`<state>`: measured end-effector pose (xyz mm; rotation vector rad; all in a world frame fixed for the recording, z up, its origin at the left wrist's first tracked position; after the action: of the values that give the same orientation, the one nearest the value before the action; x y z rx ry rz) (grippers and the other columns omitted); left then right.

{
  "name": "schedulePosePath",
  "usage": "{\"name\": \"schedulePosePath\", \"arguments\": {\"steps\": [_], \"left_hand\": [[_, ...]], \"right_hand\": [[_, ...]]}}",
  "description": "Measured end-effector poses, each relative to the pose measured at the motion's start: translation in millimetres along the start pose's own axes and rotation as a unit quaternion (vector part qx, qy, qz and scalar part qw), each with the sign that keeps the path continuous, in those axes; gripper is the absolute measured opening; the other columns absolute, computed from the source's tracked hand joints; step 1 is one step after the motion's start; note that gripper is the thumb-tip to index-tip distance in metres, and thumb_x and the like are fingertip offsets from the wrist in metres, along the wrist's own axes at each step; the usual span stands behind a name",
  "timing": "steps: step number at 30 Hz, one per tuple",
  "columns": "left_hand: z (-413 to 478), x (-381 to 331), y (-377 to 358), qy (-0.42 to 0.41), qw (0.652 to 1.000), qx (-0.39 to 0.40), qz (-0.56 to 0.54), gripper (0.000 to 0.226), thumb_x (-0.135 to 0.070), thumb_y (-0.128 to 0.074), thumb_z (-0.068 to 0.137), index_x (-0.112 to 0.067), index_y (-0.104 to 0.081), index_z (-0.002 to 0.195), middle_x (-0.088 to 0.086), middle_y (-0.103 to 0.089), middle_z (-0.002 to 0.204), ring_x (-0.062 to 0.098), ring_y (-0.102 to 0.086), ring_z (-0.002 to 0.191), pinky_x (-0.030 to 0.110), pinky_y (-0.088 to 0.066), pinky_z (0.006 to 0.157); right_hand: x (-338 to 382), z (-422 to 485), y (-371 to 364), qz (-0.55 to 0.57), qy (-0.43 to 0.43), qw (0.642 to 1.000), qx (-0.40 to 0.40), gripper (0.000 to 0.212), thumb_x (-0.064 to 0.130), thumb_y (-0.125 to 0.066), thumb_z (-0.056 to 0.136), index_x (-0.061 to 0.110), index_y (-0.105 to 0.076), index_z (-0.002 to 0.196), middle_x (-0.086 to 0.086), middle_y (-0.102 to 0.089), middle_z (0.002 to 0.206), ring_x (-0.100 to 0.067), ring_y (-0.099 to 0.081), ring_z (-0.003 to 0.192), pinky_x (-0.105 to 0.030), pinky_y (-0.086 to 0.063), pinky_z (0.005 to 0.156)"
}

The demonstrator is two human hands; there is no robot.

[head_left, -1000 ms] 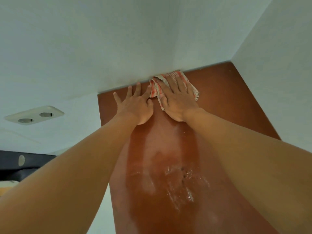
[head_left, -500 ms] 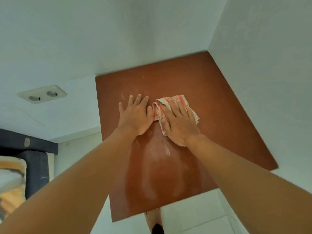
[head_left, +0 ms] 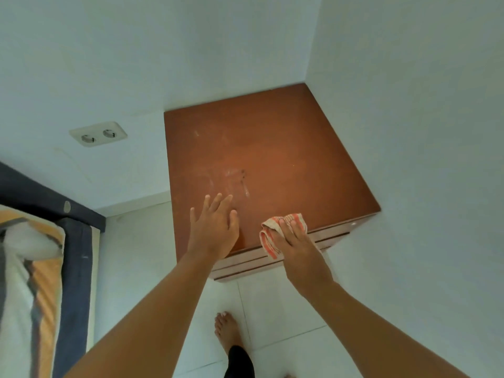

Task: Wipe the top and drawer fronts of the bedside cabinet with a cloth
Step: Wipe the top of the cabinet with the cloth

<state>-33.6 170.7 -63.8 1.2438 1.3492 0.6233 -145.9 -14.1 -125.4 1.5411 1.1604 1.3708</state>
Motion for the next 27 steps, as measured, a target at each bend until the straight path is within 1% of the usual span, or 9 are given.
{"name": "schedulePosePath", "arguments": {"steps": [3,7,10,11,13,15,17,22,27], "left_hand": [[-20.8,4.1,-6.2,-0.002,1.0,0.001,0.0,0.052,-0.041,-0.026,0.107,-0.029,-0.031,0.157,-0.002,-0.025,0.167,0.025,-0.007,0.158,0.058,-0.003,0.124],[-33.7,13.7,-6.4,0.005,1.0,0.002,0.0,0.053,-0.041,-0.027,0.107,-0.027,-0.032,0.158,-0.001,-0.024,0.168,0.025,-0.006,0.158,0.057,-0.003,0.124],[-30.6,24.4,-0.3,0.009,1.0,0.0,0.001,0.053,-0.041,-0.028,0.107,-0.026,-0.033,0.157,0.0,-0.025,0.167,0.026,-0.007,0.157,0.057,-0.004,0.124],[-27.5,27.2,3.4,0.01,1.0,-0.004,0.002,0.053,-0.041,-0.029,0.106,-0.026,-0.033,0.157,0.0,-0.026,0.167,0.026,-0.008,0.157,0.057,-0.005,0.124],[-18.2,31.9,14.1,0.013,1.0,-0.011,0.002,0.053,-0.042,-0.03,0.106,-0.027,-0.034,0.157,0.001,-0.027,0.167,0.027,-0.009,0.157,0.058,-0.008,0.125],[-2.2,34.1,29.0,0.012,1.0,-0.017,0.002,0.053,-0.042,-0.03,0.106,-0.027,-0.034,0.157,0.001,-0.026,0.167,0.028,-0.009,0.157,0.058,-0.009,0.124],[19.7,36.5,45.1,0.007,1.0,-0.025,0.013,0.053,-0.044,-0.029,0.106,-0.029,-0.033,0.157,0.0,-0.023,0.168,0.028,-0.008,0.157,0.058,-0.008,0.123],[96.0,49.4,85.7,0.001,0.999,-0.026,0.02,0.055,-0.047,-0.027,0.106,-0.03,-0.029,0.158,0.001,-0.016,0.17,0.028,-0.004,0.158,0.055,-0.008,0.123],[185.4,70.5,108.7,-0.015,1.0,-0.005,0.023,0.056,-0.045,-0.028,0.106,-0.028,-0.027,0.159,0.004,-0.013,0.17,0.028,-0.002,0.157,0.053,-0.011,0.123]], "right_hand": [[-4.8,-41.8,-19.9,0.012,0.0,1.0,0.007,0.077,-0.003,-0.066,0.086,0.021,-0.043,0.155,-0.007,-0.034,0.166,-0.035,-0.027,0.155,-0.044,-0.057,0.103],[-15.7,-97.3,-47.6,-0.013,-0.034,0.99,0.134,0.063,0.013,-0.047,0.1,0.035,-0.031,0.157,0.003,-0.021,0.168,-0.028,-0.014,0.159,-0.037,-0.054,0.106],[-6.1,-100.3,-33.2,-0.045,0.038,0.996,0.072,0.063,0.022,-0.024,0.099,0.022,-0.025,0.162,-0.008,-0.029,0.168,-0.031,-0.02,0.157,-0.049,-0.023,0.127],[-3.5,-90.9,-23.3,-0.094,0.083,0.992,0.019,0.066,0.014,-0.028,0.1,0.015,-0.013,0.165,-0.01,-0.032,0.166,-0.034,-0.025,0.156,-0.05,-0.022,0.127],[8.9,-56.9,14.8,-0.097,0.158,0.981,-0.053,0.085,-0.001,-0.047,0.095,0.005,0.005,0.162,-0.012,-0.042,0.161,-0.038,-0.041,0.147,-0.049,-0.038,0.119],[21.6,-13.2,46.2,-0.011,0.112,0.99,-0.086,0.082,-0.003,-0.053,0.091,0.003,-0.014,0.162,-0.015,-0.052,0.153,-0.039,-0.053,0.138,-0.048,-0.05,0.109],[33.5,36.8,70.6,0.063,0.059,0.988,-0.127,0.064,0.002,-0.049,0.093,0.009,-0.041,0.156,-0.016,-0.049,0.153,-0.035,-0.051,0.139,-0.048,-0.053,0.107],[63.1,172.4,110.4,0.147,0.006,0.981,-0.123,0.067,0.002,-0.04,0.1,0.028,-0.03,0.161,0.004,-0.024,0.168,-0.02,-0.022,0.155,-0.036,-0.028,0.125],[82.7,297.4,120.2,0.138,0.032,0.983,-0.117,0.066,-0.001,-0.041,0.098,0.021,-0.032,0.161,0.0,-0.027,0.167,-0.021,-0.025,0.154,-0.02,-0.014,0.121]]}}
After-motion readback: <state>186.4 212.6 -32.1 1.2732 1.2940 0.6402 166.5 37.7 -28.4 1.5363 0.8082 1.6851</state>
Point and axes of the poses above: each hand's wrist, its own z-axis towards the middle knuckle, its own y-axis out of the back of the hand, x = y × z, the point moved 1 cm from there along z, towards the middle knuckle
